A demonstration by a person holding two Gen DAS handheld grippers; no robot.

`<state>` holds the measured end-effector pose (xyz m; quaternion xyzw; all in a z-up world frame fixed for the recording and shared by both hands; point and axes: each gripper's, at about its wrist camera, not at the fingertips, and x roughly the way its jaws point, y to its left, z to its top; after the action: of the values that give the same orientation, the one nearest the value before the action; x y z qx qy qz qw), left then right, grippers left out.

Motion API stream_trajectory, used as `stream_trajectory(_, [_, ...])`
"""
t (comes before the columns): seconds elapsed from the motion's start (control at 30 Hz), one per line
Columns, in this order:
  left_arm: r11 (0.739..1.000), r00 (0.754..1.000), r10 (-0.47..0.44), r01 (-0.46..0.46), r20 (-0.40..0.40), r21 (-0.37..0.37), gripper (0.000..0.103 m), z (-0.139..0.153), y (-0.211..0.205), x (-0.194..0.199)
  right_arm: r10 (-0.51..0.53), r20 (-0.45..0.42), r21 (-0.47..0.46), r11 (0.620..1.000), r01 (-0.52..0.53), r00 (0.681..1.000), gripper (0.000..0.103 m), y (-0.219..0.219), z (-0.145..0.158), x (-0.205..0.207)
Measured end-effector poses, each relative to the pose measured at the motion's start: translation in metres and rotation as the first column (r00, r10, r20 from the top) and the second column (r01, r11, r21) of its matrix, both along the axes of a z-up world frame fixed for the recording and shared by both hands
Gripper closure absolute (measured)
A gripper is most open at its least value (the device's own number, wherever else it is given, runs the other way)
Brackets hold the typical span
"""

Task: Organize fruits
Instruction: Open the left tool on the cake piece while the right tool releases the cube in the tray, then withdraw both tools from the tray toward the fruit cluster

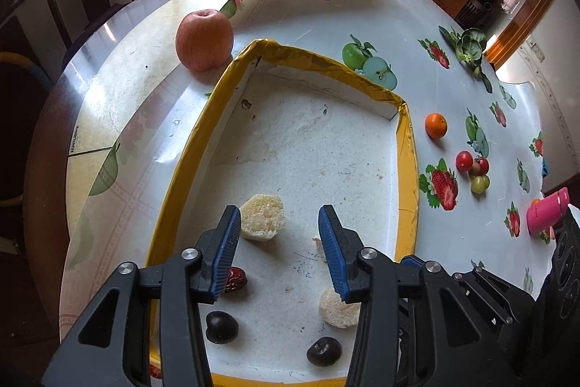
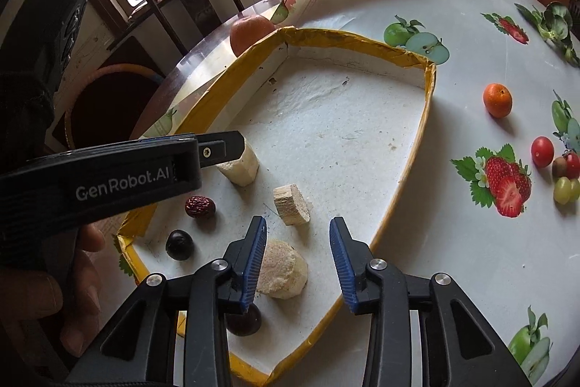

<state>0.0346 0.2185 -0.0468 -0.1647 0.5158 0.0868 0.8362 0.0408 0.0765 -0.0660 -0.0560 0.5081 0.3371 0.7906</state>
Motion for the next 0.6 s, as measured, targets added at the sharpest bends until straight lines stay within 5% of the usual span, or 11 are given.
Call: stream_trajectory(0.6, [0.997, 0.996, -0.080, 0.080, 0.029, 0.009, 0.060, 0.021, -0.055, 0.008, -0.178, 0.027, 0.051, 0.983, 0.176, 0.984, 0.065, -0.092, 0.032, 0.003])
